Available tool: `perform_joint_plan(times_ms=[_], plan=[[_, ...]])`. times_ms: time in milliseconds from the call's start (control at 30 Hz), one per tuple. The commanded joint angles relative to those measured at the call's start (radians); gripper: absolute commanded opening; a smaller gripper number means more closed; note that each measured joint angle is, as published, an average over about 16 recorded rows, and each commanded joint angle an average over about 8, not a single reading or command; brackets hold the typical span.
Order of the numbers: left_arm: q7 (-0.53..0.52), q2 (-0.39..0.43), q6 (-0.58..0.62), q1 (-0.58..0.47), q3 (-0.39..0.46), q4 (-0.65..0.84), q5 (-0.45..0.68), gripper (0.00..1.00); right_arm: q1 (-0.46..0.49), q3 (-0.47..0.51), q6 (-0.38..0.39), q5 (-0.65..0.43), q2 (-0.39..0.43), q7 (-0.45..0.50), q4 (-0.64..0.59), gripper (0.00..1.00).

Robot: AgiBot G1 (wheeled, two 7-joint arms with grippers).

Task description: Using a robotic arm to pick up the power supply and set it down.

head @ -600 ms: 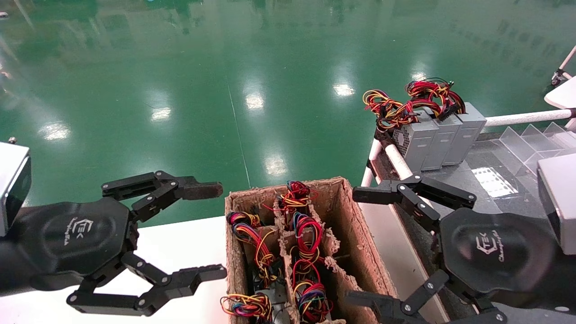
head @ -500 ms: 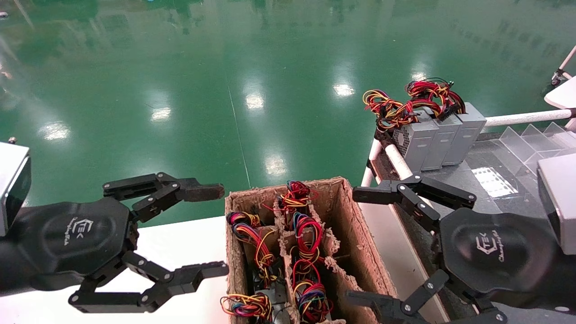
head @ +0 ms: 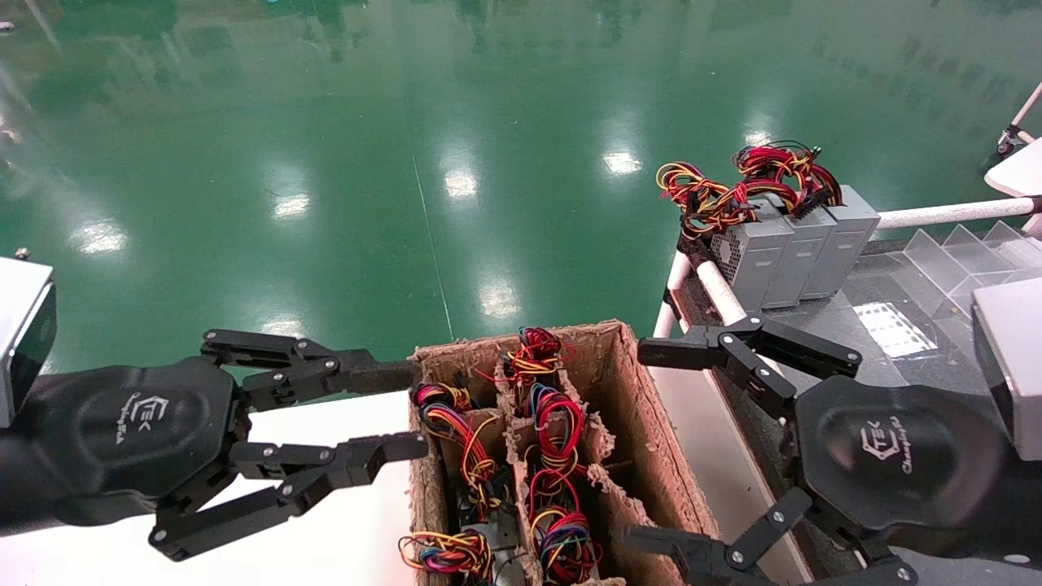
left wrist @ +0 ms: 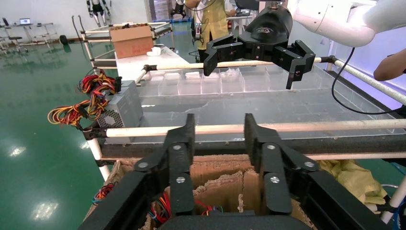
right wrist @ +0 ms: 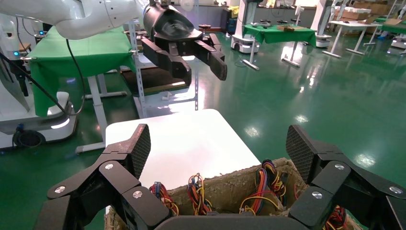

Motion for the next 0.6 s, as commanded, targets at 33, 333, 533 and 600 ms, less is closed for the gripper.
perform_joint_plan(times_ms=[33, 333, 533, 600], plan=[[0.0, 0.0, 0.0, 0.0, 0.0, 0.0, 0.0, 0.0, 0.0, 0.0, 0.0, 0.0, 0.0, 0.0, 0.0, 1.0], [0.0, 0.0, 0.0, 0.0, 0.0, 0.0, 0.0, 0.0, 0.0, 0.0, 0.0, 0.0, 0.0, 0.0, 0.0, 1.0], [0.0, 0.0, 0.0, 0.0, 0.0, 0.0, 0.0, 0.06, 0.0, 0.0, 0.0, 0.0, 0.0, 0.0, 0.0, 1.0], [0.0, 0.0, 0.0, 0.0, 0.0, 0.0, 0.0, 0.31, 0.0, 0.0, 0.0, 0.0, 0.0, 0.0, 0.0, 1.0]])
